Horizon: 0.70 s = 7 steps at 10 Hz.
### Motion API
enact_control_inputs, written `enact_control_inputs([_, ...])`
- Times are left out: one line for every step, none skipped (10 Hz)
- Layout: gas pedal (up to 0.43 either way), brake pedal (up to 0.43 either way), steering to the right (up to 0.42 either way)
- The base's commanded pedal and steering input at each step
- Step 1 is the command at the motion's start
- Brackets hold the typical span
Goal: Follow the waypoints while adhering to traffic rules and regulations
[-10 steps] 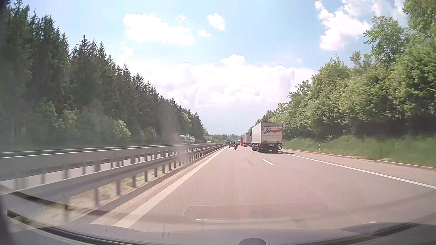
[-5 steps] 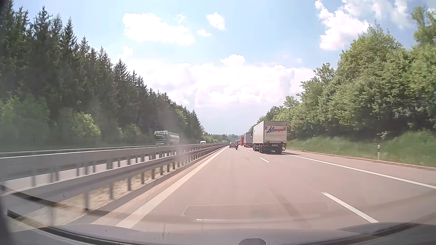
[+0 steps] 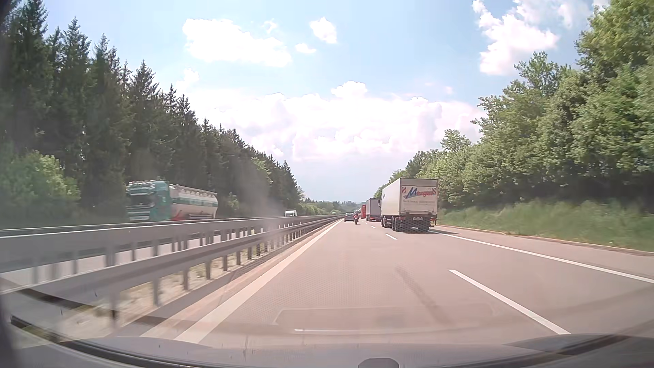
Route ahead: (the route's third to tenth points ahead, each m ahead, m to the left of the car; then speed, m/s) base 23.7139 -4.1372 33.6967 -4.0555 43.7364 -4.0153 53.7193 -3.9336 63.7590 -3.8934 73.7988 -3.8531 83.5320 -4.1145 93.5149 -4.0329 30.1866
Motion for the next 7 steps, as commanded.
enact_control_inputs([0.169,0.000,-0.001])
enact_control_inputs([0.157,0.000,-0.001])
enact_control_inputs([0.150,0.000,-0.001])
enact_control_inputs([0.150,0.000,-0.001])
enact_control_inputs([0.150,0.000,-0.001])
enact_control_inputs([0.150,0.000,-0.001])
enact_control_inputs([0.150,0.000,-0.001])
